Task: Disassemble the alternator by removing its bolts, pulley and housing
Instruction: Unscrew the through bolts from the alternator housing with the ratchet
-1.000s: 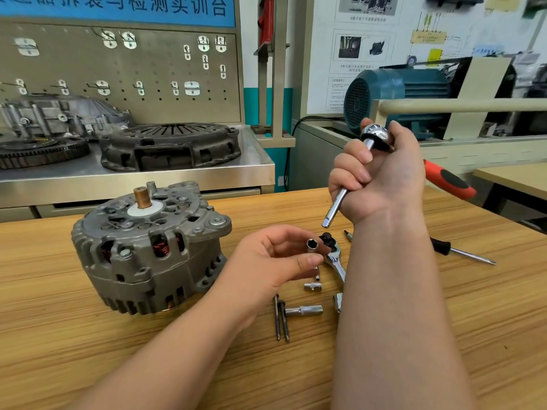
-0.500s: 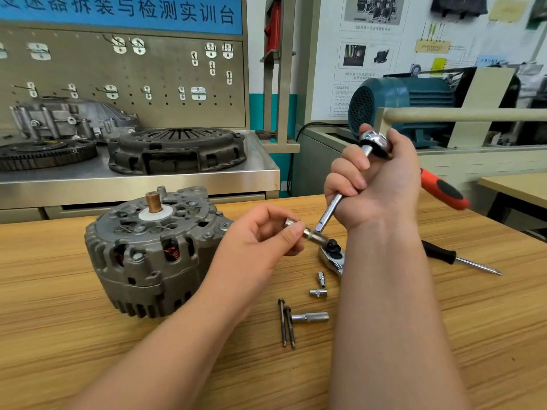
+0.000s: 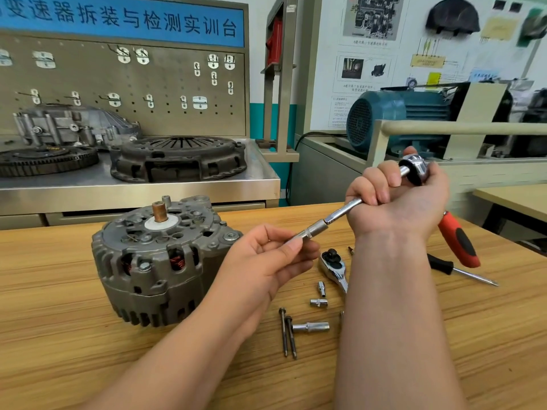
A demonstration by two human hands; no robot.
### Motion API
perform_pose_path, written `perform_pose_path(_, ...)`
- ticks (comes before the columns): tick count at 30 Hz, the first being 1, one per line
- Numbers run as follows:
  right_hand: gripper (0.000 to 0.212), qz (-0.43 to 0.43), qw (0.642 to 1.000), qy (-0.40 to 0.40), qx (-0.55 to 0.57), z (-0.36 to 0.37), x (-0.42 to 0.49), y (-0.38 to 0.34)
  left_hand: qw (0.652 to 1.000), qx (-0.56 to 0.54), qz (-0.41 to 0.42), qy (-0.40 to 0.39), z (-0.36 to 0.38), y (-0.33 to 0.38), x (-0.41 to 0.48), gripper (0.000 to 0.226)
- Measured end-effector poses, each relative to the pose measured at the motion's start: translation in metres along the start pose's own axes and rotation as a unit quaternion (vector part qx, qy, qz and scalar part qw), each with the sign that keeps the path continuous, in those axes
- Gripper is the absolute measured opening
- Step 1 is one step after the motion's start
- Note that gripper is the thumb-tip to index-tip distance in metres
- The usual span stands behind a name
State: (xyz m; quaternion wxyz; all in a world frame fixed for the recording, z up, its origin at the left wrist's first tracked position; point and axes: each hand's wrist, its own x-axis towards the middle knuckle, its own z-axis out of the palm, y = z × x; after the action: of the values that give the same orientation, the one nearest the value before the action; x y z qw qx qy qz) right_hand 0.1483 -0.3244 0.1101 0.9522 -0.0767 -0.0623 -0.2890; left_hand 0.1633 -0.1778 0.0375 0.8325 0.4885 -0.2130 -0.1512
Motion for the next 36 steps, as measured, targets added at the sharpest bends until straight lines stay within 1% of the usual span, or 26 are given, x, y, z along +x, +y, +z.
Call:
perform_pose_path(4, 0.032, 0.000, 1.000, -0.011, -0.003, 0.001, -0.001, 0.004, 1.000, -0.030, 0.000, -0.001, -0.001, 0.001, -0.001, 0.016)
perform_pose_path(8, 0.033, -0.008, 1.000, -0.021, -0.002, 0.003, -0.004, 0.005, 1.000, -0.030, 0.006, -0.001, 0.001, 0.004, -0.003, 0.017)
perform_pose_path(11, 0.035, -0.028, 0.999, -0.039, -0.024, 0.008, -0.007, 0.007, 0.999, 0.015, 0.036, 0.014, 0.003, 0.011, -0.005, 0.014)
perform_pose_path(13, 0.045, -0.043, 0.997, -0.049, -0.047, 0.013, -0.010, 0.009, 0.996, 0.060, 0.067, 0.023, 0.005, 0.016, -0.006, 0.006)
perform_pose_path(15, 0.052, -0.058, 0.996, -0.049, -0.045, 0.015, -0.012, 0.010, 0.992, 0.080, 0.088, 0.031, 0.006, 0.018, -0.008, 0.011)
perform_pose_path(19, 0.041, -0.074, 0.996, -0.029, -0.030, 0.020, -0.015, 0.015, 0.987, 0.098, 0.121, 0.043, 0.010, 0.018, -0.012, 0.016)
perform_pose_path(22, 0.034, -0.064, 0.998, -0.008, -0.012, 0.021, -0.017, 0.021, 0.974, 0.136, 0.173, 0.058, 0.010, 0.019, -0.012, 0.018)
perform_pose_path(25, 0.030, -0.056, 0.998, -0.001, -0.002, 0.023, -0.018, 0.024, 0.960, 0.193, 0.188, 0.070, 0.008, 0.029, -0.013, 0.018)
perform_pose_path(27, 0.032, -0.046, 0.999, 0.002, -0.008, 0.026, -0.020, 0.025, 0.945, 0.275, 0.165, 0.063, 0.006, 0.042, -0.014, 0.019)
perform_pose_path(28, 0.036, -0.038, 0.999, 0.001, -0.013, 0.028, -0.021, 0.027, 0.930, 0.333, 0.148, 0.054, 0.004, 0.051, -0.014, 0.019)
perform_pose_path(30, 0.043, -0.015, 0.999, -0.011, -0.031, 0.032, -0.026, 0.033, 0.887, 0.446, 0.118, 0.027, -0.003, 0.071, -0.018, 0.017)
perform_pose_path(31, 0.041, -0.003, 0.999, -0.027, -0.046, 0.034, -0.029, 0.039, 0.866, 0.488, 0.108, 0.010, -0.008, 0.081, -0.021, 0.016)
perform_pose_path(33, 0.035, 0.015, 0.994, -0.069, -0.083, 0.037, -0.037, 0.054, 0.841, 0.533, 0.094, -0.020, -0.020, 0.097, -0.028, 0.016)
perform_pose_path(34, 0.034, 0.022, 0.990, -0.092, -0.102, 0.040, -0.041, 0.063, 0.835, 0.542, 0.090, -0.025, -0.026, 0.103, -0.031, 0.017)
perform_pose_path(36, 0.035, 0.030, 0.981, -0.135, -0.138, 0.046, -0.048, 0.084, 0.833, 0.546, 0.089, -0.010, -0.040, 0.111, -0.036, 0.019)
